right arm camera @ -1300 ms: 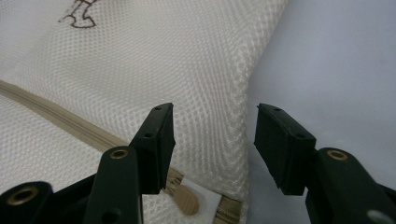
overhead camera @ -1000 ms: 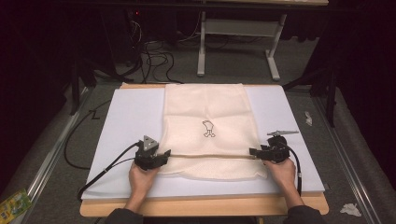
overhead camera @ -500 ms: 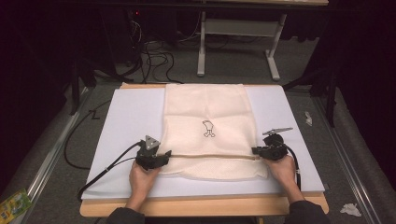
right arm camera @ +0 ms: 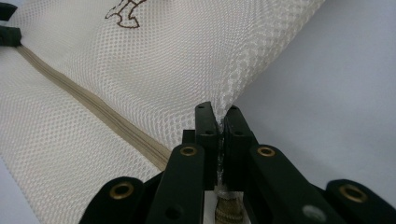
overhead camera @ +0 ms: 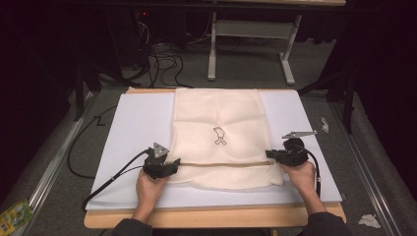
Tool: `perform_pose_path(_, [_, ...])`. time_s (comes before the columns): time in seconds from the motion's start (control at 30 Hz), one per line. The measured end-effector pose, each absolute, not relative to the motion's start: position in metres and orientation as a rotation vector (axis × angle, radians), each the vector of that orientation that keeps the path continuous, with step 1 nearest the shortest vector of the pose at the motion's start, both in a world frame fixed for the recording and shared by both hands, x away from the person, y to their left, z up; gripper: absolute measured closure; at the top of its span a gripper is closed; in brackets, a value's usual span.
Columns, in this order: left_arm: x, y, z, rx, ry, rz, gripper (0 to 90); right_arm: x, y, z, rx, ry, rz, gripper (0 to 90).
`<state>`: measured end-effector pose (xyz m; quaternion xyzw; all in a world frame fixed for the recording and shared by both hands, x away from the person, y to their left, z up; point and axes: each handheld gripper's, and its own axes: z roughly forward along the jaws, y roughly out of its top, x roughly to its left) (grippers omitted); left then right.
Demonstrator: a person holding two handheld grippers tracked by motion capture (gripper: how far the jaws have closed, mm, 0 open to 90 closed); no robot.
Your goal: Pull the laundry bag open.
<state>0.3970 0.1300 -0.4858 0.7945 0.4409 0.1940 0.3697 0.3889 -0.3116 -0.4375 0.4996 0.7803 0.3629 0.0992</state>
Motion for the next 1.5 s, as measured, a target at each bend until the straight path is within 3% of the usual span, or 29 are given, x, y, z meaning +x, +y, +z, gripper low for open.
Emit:
perform_pose_path(0.4, [0.395,0.138,-0.465,1.974,1.088,0.451,43.0,0.385,-0.308,-0.423,1.433,2.294,1.11,88.7])
perform_pose_path(1.37, [0.396,0.057,-0.446,1.978,0.871,0.306,45.9,0.386,-0.304,-0.417,1.419,2.292,1.155,88.7])
perform_pose_path(1.5, [0.393,0.049,-0.444,1.969,0.841,0.347,42.5,0.386,-0.303,-0.414,1.404,2.291,1.167,88.7])
